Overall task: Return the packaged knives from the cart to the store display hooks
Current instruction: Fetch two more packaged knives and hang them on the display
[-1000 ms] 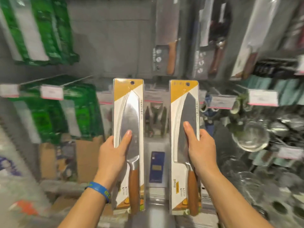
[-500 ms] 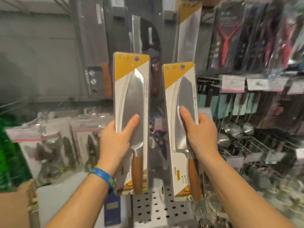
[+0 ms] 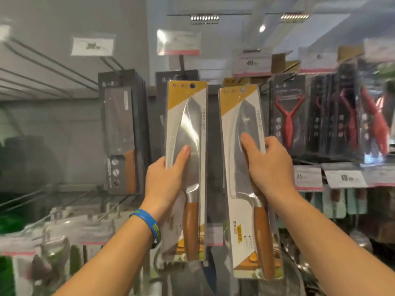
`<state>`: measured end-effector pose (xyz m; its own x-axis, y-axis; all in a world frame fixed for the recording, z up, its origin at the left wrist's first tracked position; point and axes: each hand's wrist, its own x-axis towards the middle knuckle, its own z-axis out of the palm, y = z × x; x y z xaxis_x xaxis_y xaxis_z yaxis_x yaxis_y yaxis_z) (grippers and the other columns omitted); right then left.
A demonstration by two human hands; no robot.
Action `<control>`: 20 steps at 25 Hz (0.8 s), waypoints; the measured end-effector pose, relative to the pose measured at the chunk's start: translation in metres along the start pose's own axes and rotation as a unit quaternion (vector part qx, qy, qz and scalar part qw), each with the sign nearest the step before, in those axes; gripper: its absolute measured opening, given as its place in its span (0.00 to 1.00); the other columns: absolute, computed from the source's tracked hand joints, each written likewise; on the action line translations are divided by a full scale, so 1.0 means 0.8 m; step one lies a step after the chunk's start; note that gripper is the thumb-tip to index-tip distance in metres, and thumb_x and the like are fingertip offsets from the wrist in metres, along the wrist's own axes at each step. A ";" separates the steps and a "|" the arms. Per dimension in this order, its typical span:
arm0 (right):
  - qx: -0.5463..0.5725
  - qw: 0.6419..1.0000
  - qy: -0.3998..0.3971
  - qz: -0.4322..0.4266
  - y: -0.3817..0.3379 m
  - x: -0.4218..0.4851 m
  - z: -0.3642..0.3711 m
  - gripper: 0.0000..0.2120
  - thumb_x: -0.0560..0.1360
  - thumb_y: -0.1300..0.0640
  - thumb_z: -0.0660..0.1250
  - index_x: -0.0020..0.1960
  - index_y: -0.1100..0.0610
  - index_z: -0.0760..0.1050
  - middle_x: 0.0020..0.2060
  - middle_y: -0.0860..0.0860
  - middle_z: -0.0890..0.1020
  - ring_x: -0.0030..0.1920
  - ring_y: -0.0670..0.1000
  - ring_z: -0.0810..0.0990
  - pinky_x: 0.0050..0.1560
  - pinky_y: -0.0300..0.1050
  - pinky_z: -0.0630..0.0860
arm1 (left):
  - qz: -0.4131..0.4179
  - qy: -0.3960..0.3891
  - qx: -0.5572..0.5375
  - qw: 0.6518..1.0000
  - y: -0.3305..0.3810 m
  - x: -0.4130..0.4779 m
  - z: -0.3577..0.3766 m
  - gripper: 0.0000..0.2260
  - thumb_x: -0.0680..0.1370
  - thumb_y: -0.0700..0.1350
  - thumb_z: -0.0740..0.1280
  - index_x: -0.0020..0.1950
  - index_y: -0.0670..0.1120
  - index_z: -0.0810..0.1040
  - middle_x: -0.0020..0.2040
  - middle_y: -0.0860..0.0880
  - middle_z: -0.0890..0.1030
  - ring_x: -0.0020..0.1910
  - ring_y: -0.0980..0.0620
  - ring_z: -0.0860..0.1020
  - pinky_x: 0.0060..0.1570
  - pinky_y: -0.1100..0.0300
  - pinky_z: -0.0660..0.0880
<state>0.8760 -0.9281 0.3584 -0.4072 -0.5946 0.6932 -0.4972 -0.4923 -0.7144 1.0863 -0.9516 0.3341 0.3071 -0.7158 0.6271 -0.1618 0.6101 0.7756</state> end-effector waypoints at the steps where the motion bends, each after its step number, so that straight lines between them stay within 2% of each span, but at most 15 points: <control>1: -0.015 1.000 -0.008 0.008 0.005 0.011 -0.008 0.20 0.77 0.33 0.64 0.47 0.49 0.75 0.41 0.43 0.79 0.39 0.43 0.77 0.33 0.42 0.67 | -0.005 -0.005 -0.001 1.000 -0.002 0.005 0.007 0.22 0.69 0.68 0.71 0.37 0.48 0.83 0.35 0.52 0.84 0.35 0.55 0.82 0.34 0.58 0.78; 4: -0.044 0.998 -0.048 0.024 0.011 0.040 -0.028 0.21 0.76 0.32 0.64 0.50 0.50 0.76 0.45 0.47 0.81 0.44 0.50 0.80 0.40 0.47 0.74 | 0.006 -0.018 0.011 1.000 0.001 0.013 0.029 0.28 0.66 0.72 0.70 0.34 0.45 0.80 0.28 0.54 0.79 0.27 0.58 0.74 0.27 0.64 0.70; 5: -0.040 0.998 -0.049 0.024 0.010 0.049 -0.034 0.22 0.76 0.32 0.64 0.51 0.51 0.77 0.45 0.48 0.82 0.45 0.51 0.80 0.43 0.49 0.76 | 0.007 -0.023 0.013 1.000 0.002 0.016 0.036 0.28 0.67 0.71 0.70 0.34 0.45 0.81 0.28 0.54 0.79 0.26 0.59 0.74 0.26 0.65 0.69; 8: -0.012 0.999 -0.033 0.014 -0.001 0.071 -0.049 0.22 0.77 0.32 0.63 0.50 0.51 0.77 0.44 0.48 0.82 0.45 0.51 0.81 0.43 0.50 0.76 | -0.007 -0.039 0.018 0.999 0.008 0.023 0.052 0.19 0.69 0.68 0.71 0.35 0.53 0.85 0.31 0.53 0.83 0.28 0.59 0.80 0.25 0.65 0.72; 11: 0.000 1.000 0.005 -0.023 -0.008 0.084 -0.066 0.20 0.76 0.32 0.64 0.45 0.49 0.77 0.40 0.45 0.82 0.40 0.46 0.80 0.35 0.45 0.71 | -0.015 -0.037 0.045 0.998 0.009 0.027 0.061 0.26 0.69 0.69 0.70 0.33 0.46 0.83 0.31 0.49 0.83 0.30 0.53 0.81 0.29 0.60 0.74; 13: -0.010 0.998 0.031 -0.061 -0.013 0.087 -0.076 0.19 0.77 0.32 0.64 0.43 0.48 0.76 0.38 0.44 0.81 0.37 0.42 0.79 0.33 0.42 0.68 | -0.009 -0.043 0.064 0.997 0.015 0.029 0.071 0.26 0.70 0.69 0.69 0.31 0.46 0.82 0.29 0.50 0.82 0.30 0.52 0.80 0.29 0.61 0.72; 18: -0.061 0.991 0.065 -0.099 -0.038 0.120 -0.093 0.19 0.77 0.31 0.63 0.45 0.47 0.74 0.39 0.42 0.80 0.38 0.42 0.78 0.34 0.43 0.70 | 0.048 -0.049 0.096 0.993 0.049 0.048 0.113 0.29 0.71 0.70 0.67 0.32 0.43 0.80 0.30 0.49 0.81 0.35 0.47 0.81 0.37 0.53 0.76; 20: -0.073 0.990 0.065 -0.107 -0.040 0.133 -0.096 0.19 0.77 0.31 0.63 0.47 0.46 0.75 0.40 0.42 0.80 0.39 0.43 0.79 0.35 0.43 0.72 | 0.065 -0.055 0.094 0.992 0.057 0.059 0.124 0.30 0.71 0.71 0.65 0.31 0.43 0.78 0.30 0.48 0.81 0.34 0.46 0.80 0.37 0.53 0.76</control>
<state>0.7900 -0.9268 0.4623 -0.3707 -0.3960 0.8401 -0.6837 -0.4958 -0.5354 1.0003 -0.9915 0.4066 0.1687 -0.6746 0.7186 -0.3684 0.6331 0.6808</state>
